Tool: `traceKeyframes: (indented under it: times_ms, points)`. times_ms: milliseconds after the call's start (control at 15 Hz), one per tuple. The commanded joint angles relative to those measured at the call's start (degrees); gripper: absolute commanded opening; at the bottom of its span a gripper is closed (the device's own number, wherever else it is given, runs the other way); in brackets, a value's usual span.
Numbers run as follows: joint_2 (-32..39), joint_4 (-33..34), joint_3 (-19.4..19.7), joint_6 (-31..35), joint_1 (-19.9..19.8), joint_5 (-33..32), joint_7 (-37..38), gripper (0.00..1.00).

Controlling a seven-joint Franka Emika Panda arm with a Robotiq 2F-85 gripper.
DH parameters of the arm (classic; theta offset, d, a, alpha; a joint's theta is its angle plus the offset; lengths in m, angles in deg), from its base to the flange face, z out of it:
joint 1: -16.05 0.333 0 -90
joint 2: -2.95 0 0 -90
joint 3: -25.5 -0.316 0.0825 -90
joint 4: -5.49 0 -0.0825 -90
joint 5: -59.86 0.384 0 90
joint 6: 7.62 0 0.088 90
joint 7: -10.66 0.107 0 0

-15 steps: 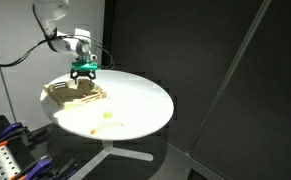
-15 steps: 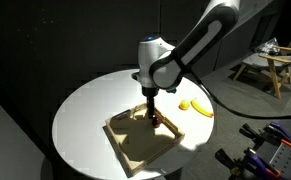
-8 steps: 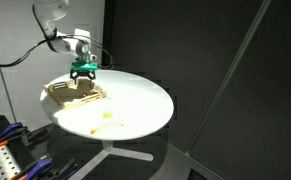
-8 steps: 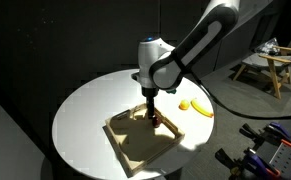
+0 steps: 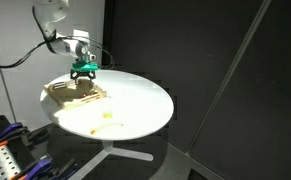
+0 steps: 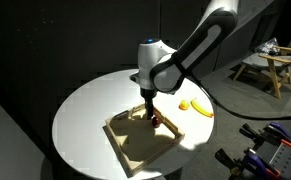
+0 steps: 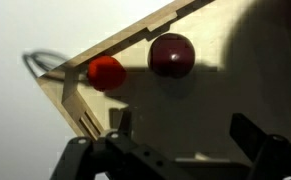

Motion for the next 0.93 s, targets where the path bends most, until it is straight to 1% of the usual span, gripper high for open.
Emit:
traceKeyframes:
  times_ms: [0, 867]
  points:
    - [0.7, 0.6, -0.3, 0.3, -0.5, -2.3, -2.4, 1.0]
    - [3.1, 0.5, -0.5, 1.8, -1.2, -3.6, -5.9, 1.0]
